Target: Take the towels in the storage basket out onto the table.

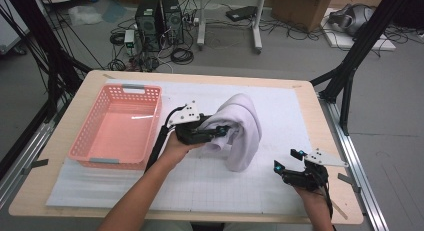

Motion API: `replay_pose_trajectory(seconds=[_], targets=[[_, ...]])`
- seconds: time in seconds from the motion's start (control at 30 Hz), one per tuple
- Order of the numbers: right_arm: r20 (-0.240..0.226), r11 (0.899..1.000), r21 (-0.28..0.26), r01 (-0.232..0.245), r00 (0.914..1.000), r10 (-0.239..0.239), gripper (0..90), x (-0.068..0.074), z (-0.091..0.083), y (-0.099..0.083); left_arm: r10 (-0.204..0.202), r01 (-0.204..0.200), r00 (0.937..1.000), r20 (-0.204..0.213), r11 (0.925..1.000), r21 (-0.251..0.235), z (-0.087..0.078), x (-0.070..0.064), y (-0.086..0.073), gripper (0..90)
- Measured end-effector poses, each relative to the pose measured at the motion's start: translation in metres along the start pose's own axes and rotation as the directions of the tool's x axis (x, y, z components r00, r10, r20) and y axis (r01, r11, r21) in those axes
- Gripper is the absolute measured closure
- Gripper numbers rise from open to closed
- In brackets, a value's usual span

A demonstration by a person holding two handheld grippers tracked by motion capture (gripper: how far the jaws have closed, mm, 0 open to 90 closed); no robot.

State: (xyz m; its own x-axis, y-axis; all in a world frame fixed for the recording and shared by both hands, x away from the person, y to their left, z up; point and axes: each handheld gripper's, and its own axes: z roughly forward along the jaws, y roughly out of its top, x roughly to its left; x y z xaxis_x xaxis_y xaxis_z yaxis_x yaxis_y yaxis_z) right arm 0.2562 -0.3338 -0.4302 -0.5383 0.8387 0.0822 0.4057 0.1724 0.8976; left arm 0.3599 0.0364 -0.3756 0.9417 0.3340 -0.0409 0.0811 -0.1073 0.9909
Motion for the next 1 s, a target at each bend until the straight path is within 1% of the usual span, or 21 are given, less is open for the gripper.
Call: replay_pose_trajectory(seconds=[0.07, 0.13, 0.17, 0.23, 0.3, 0.33, 0.37, 0.4, 0.43, 0.47, 0.53, 0.57, 0.6, 0.67, 0.73, 0.77, 0.8, 0.83, 0.87, 0.93, 1.0], targets=[[-0.001, 1.0, 0.004, -0.003, 1.0, 0.003, 19.1, 0.0, 0.0, 0.0, -0.036, 0.036, 0.9991, -0.021, 0.9993, 0.009, 0.008, 0.004, -0.008, 67.1], [-0.003, 1.0, 0.001, 0.004, 1.0, -0.004, 19.1, 0.0, 0.001, 0.0, -0.06, 0.06, 0.998, -0.021, 0.9979, 0.025, 0.015, 0.008, -0.016, 67.0], [-0.006, 1.0, 0.006, -0.002, 1.0, 0.002, 19.1, 0.0, 0.001, 0.0, -0.069, 0.069, 0.9975, -0.019, 0.997, 0.036, 0.019, 0.01, -0.02, 66.4], [-0.005, 1.0, 0.005, 0.005, 1.0, -0.005, 19.1, 0.0, 0.002, 0.0, -0.077, 0.078, 0.9967, -0.027, 0.9938, 0.079, 0.026, 0.012, -0.027, 63.9], [-0.005, 1.0, 0.006, 0.005, 1.0, -0.005, 19.1, 0.0, 0.003, 0.0, -0.09, 0.1, 0.9931, -0.075, 0.9858, 0.135, 0.029, 0.015, -0.033, 62.2], [-0.007, 1.0, 0.01, 0.001, 1.0, -0.001, 19.1, 0.0, 0.003, 0.0, -0.1, 0.115, 0.9895, -0.105, 0.981, 0.156, 0.03, 0.016, -0.035, 53.0], [-0.007, 1.0, 0.012, -0.001, 1.0, 0.001, 19.1, 0.0, 0.003, 0.0, -0.11, 0.134, 0.9843, -0.138, 0.9756, 0.174, 0.029, 0.018, -0.036, 45.2], [-0.006, 1.0, 0.011, -0.002, 1.0, 0.002, 19.0, 0.001, 0.003, 0.0, -0.126, 0.158, 0.9767, -0.174, 0.97, 0.185, 0.028, 0.02, -0.037, 36.5], [-0.006, 1.0, 0.01, -0.001, 1.0, 0.001, 19.0, 0.0, 0.003, 0.0, -0.136, 0.176, 0.9686, -0.208, 0.9656, 0.191, 0.026, 0.022, -0.036, 30.7], [-0.006, 1.0, 0.012, 0.0, 1.0, 0.0, 19.1, 0.0, 0.003, -0.001, -0.134, 0.184, 0.9607, -0.243, 0.9634, 0.195, 0.022, 0.022, -0.035, 26.9], [-0.005, 1.0, 0.013, 0.003, 1.0, -0.003, 19.1, 0.0, 0.003, -0.001, -0.149, 0.2, 0.951, -0.271, 0.9647, 0.171, 0.011, 0.024, -0.032, 22.8], [-0.005, 1.0, 0.013, 0.003, 1.0, -0.003, 19.1, 0.0, 0.003, -0.001, -0.155, 0.205, 0.9462, -0.284, 0.9665, 0.155, 0.005, 0.024, -0.03, 22.8], [-0.004, 1.0, 0.013, 0.002, 1.0, -0.002, 19.0, 0.0, 0.003, -0.001, -0.157, 0.206, 0.9433, -0.292, 0.9682, 0.142, -0.002, 0.024, -0.028, 20.8], [-0.003, 1.0, 0.013, 0.003, 1.0, -0.003, 19.0, 0.0, 0.003, -0.001, -0.152, 0.203, 0.9372, -0.314, 0.9694, 0.137, -0.014, 0.022, -0.026, 20.7], [-0.001, 1.0, 0.014, 0.007, 1.0, -0.007, 19.0, 0.001, 0.004, 0.0, -0.135, 0.194, 0.9271, -0.35, 0.9711, 0.139, -0.024, 0.019, -0.025, 20.6], [-0.001, 1.0, 0.014, 0.007, 1.0, -0.007, 19.0, 0.001, 0.004, 0.0, -0.124, 0.185, 0.9245, -0.361, 0.9727, 0.14, -0.029, 0.017, -0.026, 20.6], [-0.003, 1.0, 0.014, 0.004, 1.0, -0.004, 19.0, 0.002, 0.004, 0.0, -0.105, 0.161, 0.9228, -0.371, 0.9789, 0.125, -0.039, 0.013, -0.026, 20.6], [-0.003, 1.0, 0.014, 0.004, 1.0, -0.004, 19.0, 0.002, 0.004, 0.0, -0.105, 0.161, 0.9228, -0.371, 0.9789, 0.125, -0.039, 0.013, -0.026, 20.6], [-0.004, 1.0, 0.012, 0.011, 0.9999, -0.011, 19.1, 0.002, 0.004, 0.0, -0.105, 0.159, 0.9218, -0.373, 0.9802, 0.118, -0.043, 0.012, -0.026, 20.9], [-0.006, 1.0, 0.015, 0.01, 0.9999, -0.01, 19.0, 0.002, 0.004, 0.0, -0.112, 0.154, 0.9188, -0.379, 0.9848, 0.081, -0.052, 0.011, -0.025, 21.1], [-0.009, 1.0, 0.017, 0.008, 0.9999, -0.008, 19.0, 0.003, 0.004, 0.0, -0.116, 0.153, 0.9224, -0.368, 0.9857, 0.071, -0.059, 0.009, -0.025, 21.9]])
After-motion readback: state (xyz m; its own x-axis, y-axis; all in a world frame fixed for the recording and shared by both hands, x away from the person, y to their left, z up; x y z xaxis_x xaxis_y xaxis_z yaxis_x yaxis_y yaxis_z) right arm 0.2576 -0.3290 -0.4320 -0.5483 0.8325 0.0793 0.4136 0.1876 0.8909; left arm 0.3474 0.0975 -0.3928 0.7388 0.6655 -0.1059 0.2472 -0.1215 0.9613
